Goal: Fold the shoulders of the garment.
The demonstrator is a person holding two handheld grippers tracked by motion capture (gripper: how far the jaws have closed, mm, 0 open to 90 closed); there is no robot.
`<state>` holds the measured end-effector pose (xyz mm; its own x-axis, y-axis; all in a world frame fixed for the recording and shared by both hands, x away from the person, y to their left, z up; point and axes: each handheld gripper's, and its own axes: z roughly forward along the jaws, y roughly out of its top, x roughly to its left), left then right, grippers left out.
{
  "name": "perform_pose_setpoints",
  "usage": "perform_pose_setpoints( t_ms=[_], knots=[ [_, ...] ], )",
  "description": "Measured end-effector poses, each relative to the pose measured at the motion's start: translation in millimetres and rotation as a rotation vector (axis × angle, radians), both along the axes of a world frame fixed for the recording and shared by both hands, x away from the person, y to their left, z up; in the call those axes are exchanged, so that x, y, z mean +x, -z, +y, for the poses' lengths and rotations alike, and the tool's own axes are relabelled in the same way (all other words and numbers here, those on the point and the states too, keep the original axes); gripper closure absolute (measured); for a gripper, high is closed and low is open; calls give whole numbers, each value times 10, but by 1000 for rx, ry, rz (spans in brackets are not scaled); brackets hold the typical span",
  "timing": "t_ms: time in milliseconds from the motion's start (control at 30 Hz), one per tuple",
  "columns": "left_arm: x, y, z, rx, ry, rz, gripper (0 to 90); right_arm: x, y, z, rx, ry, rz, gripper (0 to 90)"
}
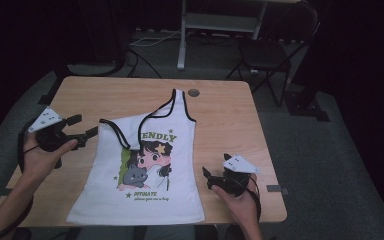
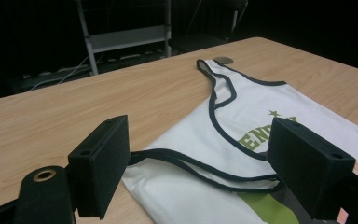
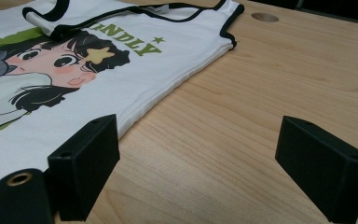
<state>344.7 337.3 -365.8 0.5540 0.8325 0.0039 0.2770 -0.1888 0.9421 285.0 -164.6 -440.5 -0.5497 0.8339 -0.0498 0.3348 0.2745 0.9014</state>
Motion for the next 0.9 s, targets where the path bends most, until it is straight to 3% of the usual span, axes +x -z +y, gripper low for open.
perform_pose_setpoints(
  t_ms=[900],
  knots=[
    [-305,144,519,-54,-117,-3,208,2,0,-4,3,0,1,129]
  ],
)
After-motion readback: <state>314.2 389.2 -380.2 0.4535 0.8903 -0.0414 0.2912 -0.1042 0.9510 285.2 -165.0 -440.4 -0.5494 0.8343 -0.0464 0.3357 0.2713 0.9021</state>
